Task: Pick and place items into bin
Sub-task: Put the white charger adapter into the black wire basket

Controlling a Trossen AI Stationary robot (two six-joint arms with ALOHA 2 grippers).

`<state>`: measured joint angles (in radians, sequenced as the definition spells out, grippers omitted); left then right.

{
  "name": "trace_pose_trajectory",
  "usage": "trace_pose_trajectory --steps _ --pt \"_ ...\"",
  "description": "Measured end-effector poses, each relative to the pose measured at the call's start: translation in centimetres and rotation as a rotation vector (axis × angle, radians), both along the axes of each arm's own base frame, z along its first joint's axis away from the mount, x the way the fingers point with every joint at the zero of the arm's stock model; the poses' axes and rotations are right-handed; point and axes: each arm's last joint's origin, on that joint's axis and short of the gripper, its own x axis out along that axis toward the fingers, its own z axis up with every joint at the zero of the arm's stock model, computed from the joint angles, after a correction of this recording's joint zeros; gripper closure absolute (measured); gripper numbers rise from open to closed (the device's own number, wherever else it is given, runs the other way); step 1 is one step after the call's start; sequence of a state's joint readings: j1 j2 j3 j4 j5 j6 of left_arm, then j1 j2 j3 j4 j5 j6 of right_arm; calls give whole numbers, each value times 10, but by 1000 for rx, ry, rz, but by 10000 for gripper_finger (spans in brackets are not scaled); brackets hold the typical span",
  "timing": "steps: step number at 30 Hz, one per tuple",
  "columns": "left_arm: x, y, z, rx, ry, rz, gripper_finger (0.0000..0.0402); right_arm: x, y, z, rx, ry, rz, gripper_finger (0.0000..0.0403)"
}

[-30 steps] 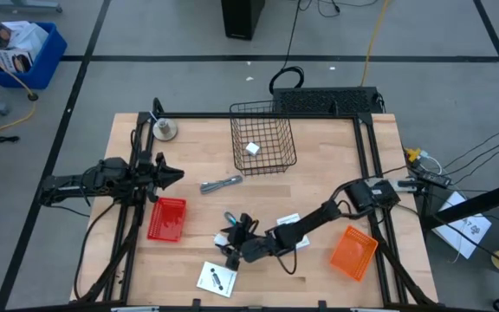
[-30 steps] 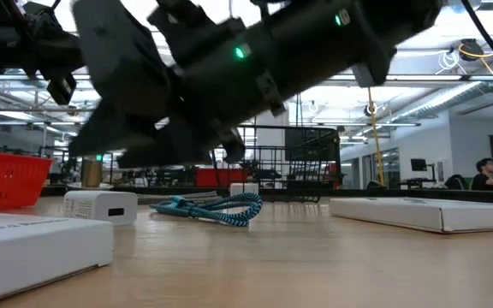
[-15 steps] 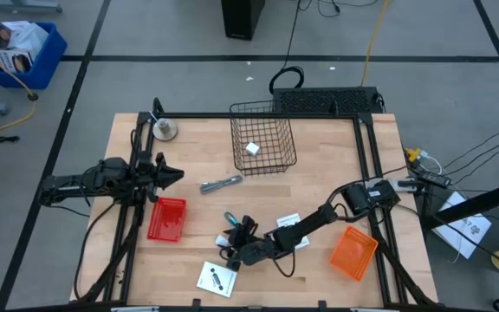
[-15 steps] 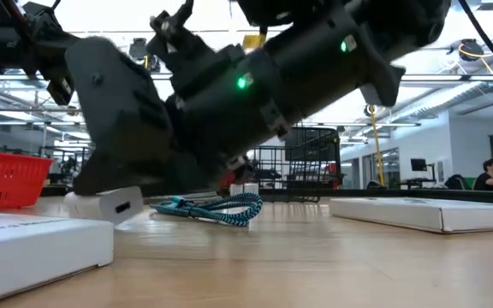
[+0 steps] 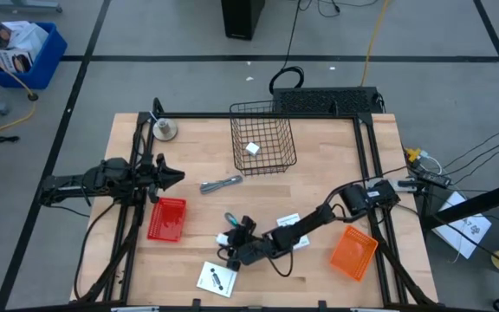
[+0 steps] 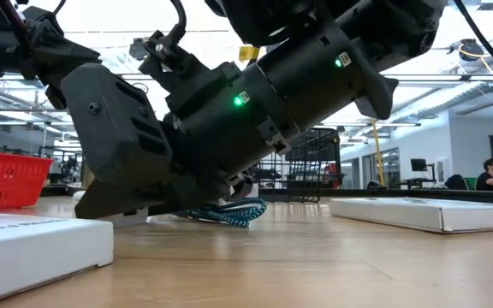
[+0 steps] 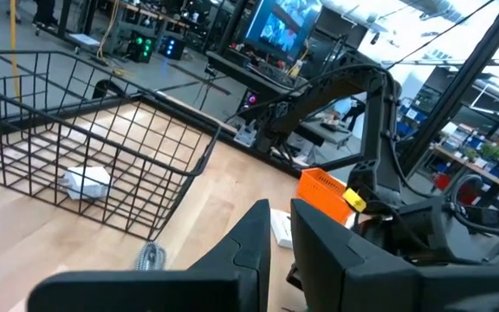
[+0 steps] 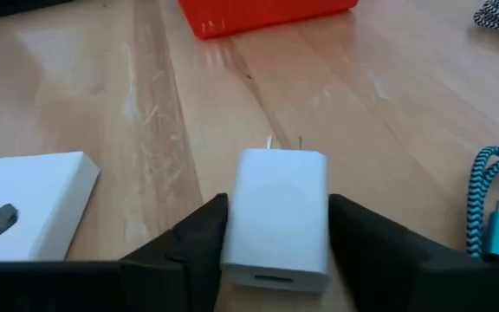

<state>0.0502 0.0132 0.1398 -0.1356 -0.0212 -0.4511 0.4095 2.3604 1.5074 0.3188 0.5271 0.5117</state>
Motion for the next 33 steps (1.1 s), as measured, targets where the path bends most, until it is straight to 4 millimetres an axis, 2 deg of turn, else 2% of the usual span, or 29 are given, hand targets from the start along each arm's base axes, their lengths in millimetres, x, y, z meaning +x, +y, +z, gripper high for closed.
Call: trace_pose_trajectory --steps 3,9,12,19,22,25,28,31,33 --pt "0 0 0 -1 0 -1 350 0 0 0 -9 4 6 256" --pt "0 0 0 -3 -2 -1 350 2 -1 3 -28 -15 23 258" --pt "0 0 0 -4 -3 -1 350 2 -3 16 -69 -28 22 252" --pt "0 0 0 -8 -2 -3 350 -3 -17 75 -250 -45 -16 255" --pt "0 0 0 -10 -1 -4 350 -10 -30 113 -365 -44 -73 253" --pt "0 0 0 -24 0 -4 350 -20 -50 149 -458 -34 -191 248" --pt "0 0 0 -24 0 -5 350 -33 -73 177 -535 -18 -287 251" --pt "0 0 0 -24 0 -5 350 -44 -102 201 -552 -30 -351 255" --pt "0 0 0 -26 2 -5 350 -51 -125 210 -551 -29 -402 253"
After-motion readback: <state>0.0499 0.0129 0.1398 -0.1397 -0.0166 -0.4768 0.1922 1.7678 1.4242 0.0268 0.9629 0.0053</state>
